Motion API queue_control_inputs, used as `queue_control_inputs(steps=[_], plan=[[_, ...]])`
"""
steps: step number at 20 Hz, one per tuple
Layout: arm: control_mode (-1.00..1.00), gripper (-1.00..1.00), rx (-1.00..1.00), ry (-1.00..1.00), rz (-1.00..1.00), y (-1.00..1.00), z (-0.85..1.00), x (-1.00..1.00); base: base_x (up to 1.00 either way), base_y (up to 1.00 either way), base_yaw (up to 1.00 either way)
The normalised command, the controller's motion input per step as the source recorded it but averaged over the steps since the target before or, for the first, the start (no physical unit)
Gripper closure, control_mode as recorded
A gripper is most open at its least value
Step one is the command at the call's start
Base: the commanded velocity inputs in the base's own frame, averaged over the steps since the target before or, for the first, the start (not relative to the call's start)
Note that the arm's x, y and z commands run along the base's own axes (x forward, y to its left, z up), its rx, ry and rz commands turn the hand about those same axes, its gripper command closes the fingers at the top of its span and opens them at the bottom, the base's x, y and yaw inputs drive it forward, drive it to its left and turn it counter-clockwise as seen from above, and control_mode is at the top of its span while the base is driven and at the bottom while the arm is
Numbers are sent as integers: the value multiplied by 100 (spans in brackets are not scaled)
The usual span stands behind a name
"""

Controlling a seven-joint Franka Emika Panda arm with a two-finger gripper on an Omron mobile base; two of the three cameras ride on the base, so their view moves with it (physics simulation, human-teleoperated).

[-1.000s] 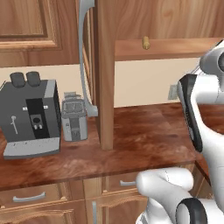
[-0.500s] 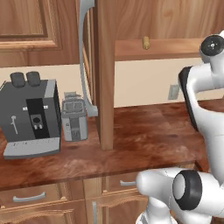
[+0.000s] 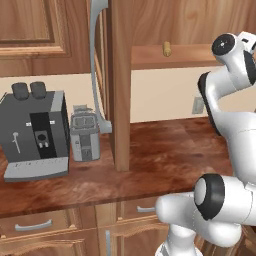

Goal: Open the cabinet, retrieve the rolling pin, and place it next to the meat on the cutting board to prepare for tenderizing.

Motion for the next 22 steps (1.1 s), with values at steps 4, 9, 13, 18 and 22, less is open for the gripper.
queue_control_inputs(steps=[4, 9, 13, 18, 22], plan=[[-100, -100, -3, 7, -4, -23, 0, 15, 0, 0, 0], [-100, -100, -2, 5, -3, -25, 0, 18, 0, 0, 0], [-100, -100, -1, 3, 0, -21, 0, 21, 0, 0, 0], [-100, -100, 0, 1, 0, -29, 0, 7, 0, 0, 0], [-100, -100, 0, 0, -3, -51, 0, -4, 0, 0, 0]])
